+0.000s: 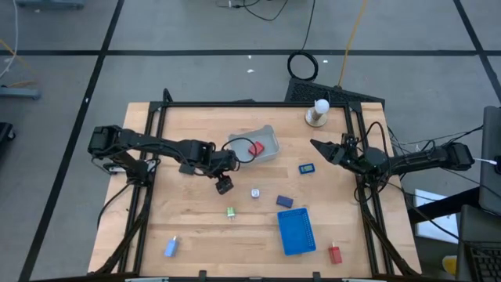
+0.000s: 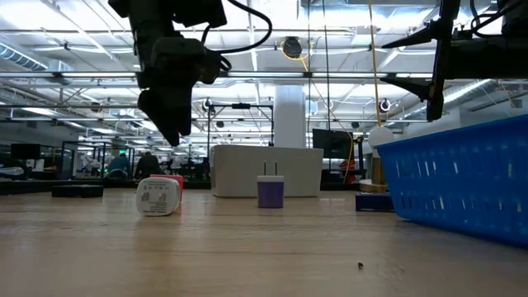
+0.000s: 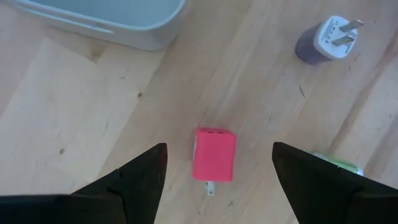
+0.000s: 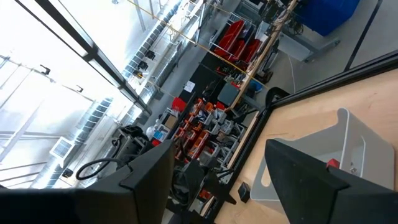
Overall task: Pick & Place Office items
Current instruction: Put the pink charger adapter into the gray bin
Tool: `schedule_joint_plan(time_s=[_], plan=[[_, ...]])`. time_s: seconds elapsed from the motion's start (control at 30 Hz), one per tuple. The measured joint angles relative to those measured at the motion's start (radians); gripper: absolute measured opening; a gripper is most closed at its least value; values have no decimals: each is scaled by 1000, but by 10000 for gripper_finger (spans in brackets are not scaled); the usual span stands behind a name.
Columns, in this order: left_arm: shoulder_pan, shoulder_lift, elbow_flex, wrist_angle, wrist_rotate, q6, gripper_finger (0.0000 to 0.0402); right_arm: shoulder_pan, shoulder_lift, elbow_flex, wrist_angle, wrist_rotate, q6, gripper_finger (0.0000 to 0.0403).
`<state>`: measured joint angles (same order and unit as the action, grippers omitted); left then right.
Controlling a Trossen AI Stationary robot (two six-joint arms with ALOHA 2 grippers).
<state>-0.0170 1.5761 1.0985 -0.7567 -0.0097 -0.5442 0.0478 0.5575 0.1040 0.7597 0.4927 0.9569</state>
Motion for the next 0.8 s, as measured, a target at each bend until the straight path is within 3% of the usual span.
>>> schedule_joint_plan(time_s=[0.33,0.8], plan=[[2,9,0,3,-70,0,294,0,0,0,0,0,0,242],[5,9,0,-2,-70,-4,294,0,0,1,31,-53,0,242]])
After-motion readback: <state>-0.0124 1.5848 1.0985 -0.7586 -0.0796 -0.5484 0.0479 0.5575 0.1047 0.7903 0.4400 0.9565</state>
